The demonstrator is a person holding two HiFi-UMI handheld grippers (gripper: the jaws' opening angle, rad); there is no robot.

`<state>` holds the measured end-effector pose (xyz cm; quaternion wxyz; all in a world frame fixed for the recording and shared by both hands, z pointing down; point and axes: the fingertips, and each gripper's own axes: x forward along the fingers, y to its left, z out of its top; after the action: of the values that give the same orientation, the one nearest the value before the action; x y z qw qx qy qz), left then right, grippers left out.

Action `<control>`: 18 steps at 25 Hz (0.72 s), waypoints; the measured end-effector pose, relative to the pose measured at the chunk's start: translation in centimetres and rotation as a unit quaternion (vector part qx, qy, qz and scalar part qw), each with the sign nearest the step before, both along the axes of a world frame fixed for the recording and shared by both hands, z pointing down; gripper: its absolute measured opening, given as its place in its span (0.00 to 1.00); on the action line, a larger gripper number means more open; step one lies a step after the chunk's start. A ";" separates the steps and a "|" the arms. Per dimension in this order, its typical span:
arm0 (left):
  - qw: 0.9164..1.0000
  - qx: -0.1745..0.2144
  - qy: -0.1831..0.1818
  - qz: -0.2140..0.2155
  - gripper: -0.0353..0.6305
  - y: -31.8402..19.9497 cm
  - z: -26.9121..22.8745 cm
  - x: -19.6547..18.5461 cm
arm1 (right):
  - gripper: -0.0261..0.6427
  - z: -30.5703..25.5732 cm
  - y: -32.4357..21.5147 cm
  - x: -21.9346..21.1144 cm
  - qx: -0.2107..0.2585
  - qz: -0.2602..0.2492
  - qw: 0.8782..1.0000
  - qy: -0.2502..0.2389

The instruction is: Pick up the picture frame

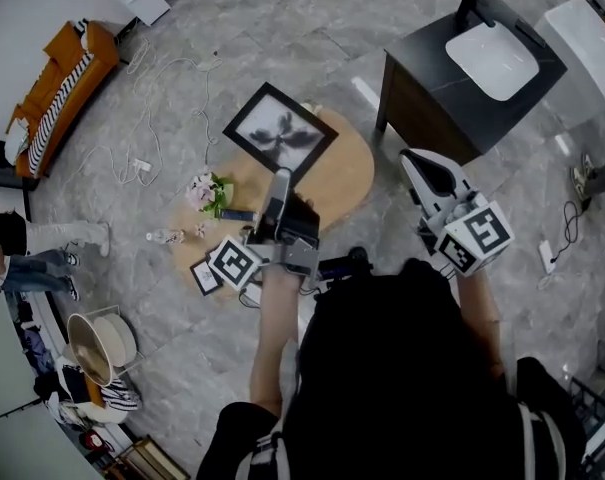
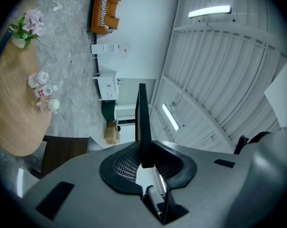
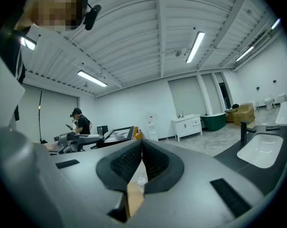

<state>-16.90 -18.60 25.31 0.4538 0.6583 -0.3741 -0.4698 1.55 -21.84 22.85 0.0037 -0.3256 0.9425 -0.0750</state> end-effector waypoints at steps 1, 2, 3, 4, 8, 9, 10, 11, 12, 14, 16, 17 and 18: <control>1.000 -0.001 0.005 -0.002 0.17 0.0 0.1 0.0 | 0.06 -0.2 0.0 -0.1 0.001 -0.003 1.000 -0.002; 1.000 -0.002 0.007 -0.003 0.17 0.0 0.2 -0.1 | 0.06 -0.2 0.0 -0.3 0.002 -0.005 1.000 -0.003; 1.000 -0.004 0.009 -0.003 0.17 0.0 0.3 -0.1 | 0.06 -0.3 0.0 -0.5 0.003 -0.007 1.000 -0.003; 1.000 -0.005 0.010 -0.003 0.17 0.0 0.3 -0.1 | 0.06 -0.2 0.1 -0.7 0.003 -0.010 1.000 -0.001; 1.000 -0.009 0.017 0.000 0.17 0.1 0.3 0.0 | 0.06 0.2 0.7 -1.5 0.004 -0.025 0.999 0.019; 1.000 -0.009 0.017 0.001 0.17 0.1 0.4 0.1 | 0.06 0.4 0.9 -1.6 0.004 -0.028 0.999 0.021; 1.000 -0.010 0.017 0.003 0.17 0.2 0.5 0.2 | 0.06 0.5 1.0 -1.7 0.003 -0.030 0.999 0.022; 1.000 -0.010 0.017 0.004 0.17 0.3 0.6 0.3 | 0.06 0.6 1.2 -1.7 0.002 -0.032 0.999 0.022; 1.000 -0.010 0.016 0.006 0.17 0.3 0.6 0.4 | 0.06 0.6 1.2 -1.7 0.002 -0.031 0.999 0.023; 1.000 -0.011 0.016 0.008 0.17 0.2 0.7 0.5 | 0.06 0.7 1.2 -1.7 0.002 -0.029 0.999 0.025; 1.000 -0.012 0.017 0.012 0.17 0.1 0.6 0.5 | 0.06 0.7 1.0 -1.7 -0.001 -0.025 0.999 0.026; 1.000 -0.012 0.017 0.013 0.17 0.0 0.7 0.5 | 0.06 0.7 1.0 -1.7 -0.002 -0.023 0.999 0.026; 1.000 -0.013 0.016 0.015 0.17 -0.1 0.7 0.5 | 0.06 0.7 0.9 -1.7 -0.003 -0.021 0.999 0.026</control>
<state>-16.43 -18.67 25.99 0.4752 0.6503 -0.3627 -0.4687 -0.14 -20.90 23.59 -0.0238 -0.3075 0.9487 -0.0695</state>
